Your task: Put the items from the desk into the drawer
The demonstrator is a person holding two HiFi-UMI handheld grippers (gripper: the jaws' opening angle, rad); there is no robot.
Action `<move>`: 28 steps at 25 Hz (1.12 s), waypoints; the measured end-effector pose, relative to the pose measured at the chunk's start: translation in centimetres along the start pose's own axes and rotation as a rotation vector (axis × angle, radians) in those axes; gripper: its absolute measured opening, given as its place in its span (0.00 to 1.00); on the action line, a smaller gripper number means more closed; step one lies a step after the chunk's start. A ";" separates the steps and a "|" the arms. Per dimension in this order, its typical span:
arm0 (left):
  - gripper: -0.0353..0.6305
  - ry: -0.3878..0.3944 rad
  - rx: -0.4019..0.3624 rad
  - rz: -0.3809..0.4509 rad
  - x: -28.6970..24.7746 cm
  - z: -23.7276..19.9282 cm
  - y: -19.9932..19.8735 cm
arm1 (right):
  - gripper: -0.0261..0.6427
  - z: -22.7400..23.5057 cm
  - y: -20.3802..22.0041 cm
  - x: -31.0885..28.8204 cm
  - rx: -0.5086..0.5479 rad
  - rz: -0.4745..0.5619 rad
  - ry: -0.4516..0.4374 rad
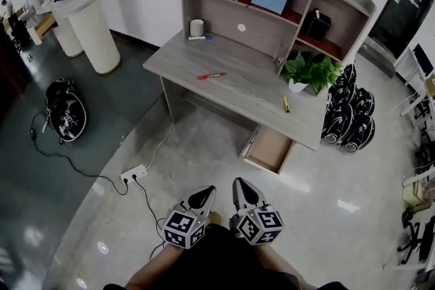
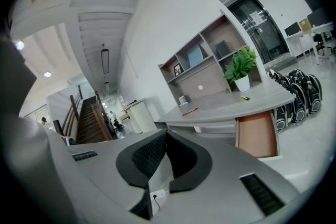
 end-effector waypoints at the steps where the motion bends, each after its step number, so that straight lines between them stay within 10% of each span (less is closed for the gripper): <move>1: 0.08 -0.004 -0.002 -0.002 -0.7 -0.2 -0.1 | 0.04 0.5 -0.4 -0.6 -0.004 -0.003 -0.004; 28: 0.08 -0.060 0.033 -0.018 -9.3 -6.6 -3.4 | 0.04 5.5 -4.6 -10.1 -0.046 -0.035 0.020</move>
Point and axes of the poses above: the fingertips, and each gripper's own axes: x backward along the fingers, z to its right, y out of its underside, the point moved 10 cm from there along x, backward along the fingers, and after that the axes turned 9 degrees about -x, right-handed, at the moved point
